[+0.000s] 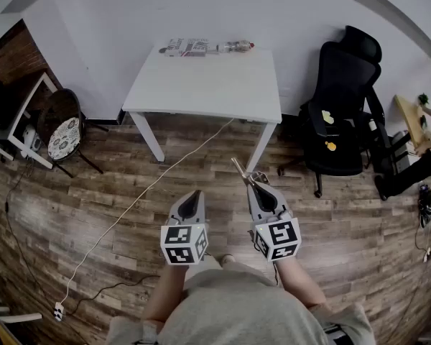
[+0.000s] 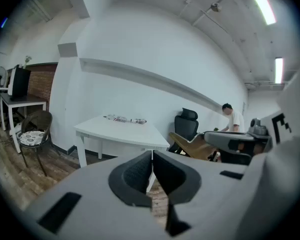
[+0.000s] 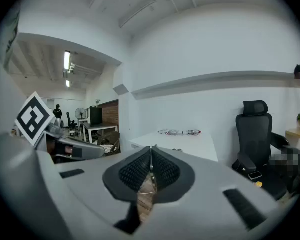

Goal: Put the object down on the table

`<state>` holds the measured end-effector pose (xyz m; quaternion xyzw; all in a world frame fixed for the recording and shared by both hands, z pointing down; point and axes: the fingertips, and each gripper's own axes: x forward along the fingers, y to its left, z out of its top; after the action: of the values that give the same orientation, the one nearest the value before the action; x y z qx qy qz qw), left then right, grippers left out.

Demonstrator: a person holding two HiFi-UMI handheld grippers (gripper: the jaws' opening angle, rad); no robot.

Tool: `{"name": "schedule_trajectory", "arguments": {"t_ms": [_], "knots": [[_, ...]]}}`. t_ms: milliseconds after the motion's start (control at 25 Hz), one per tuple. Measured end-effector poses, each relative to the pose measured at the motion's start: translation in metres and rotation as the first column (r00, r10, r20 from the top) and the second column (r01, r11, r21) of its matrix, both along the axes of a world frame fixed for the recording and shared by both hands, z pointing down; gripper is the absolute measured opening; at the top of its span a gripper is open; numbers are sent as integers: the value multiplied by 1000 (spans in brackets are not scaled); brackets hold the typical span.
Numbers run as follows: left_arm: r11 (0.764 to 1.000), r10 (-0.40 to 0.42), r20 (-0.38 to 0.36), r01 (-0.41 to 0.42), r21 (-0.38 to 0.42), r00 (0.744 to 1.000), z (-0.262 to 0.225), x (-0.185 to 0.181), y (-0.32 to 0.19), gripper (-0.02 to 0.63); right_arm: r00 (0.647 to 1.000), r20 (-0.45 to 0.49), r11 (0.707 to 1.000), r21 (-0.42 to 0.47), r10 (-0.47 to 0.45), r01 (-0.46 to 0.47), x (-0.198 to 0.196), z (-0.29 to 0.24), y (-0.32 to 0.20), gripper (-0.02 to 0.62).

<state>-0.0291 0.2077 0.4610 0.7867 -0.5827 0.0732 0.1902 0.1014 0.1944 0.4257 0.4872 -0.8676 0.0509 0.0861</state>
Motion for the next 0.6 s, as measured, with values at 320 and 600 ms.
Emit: {"name": "schedule_trajectory", "arguments": {"t_ms": [320,600], "knots": [[1000,0,13,-1,26,1000,-14,10,38,10,1000,14,1000,16,8,-8,14,-11,42,8],[999,-14,22,13,35,1000,-17,17,51,9,1000,20,999,35,-23,22,17,-18,54,8]]}}
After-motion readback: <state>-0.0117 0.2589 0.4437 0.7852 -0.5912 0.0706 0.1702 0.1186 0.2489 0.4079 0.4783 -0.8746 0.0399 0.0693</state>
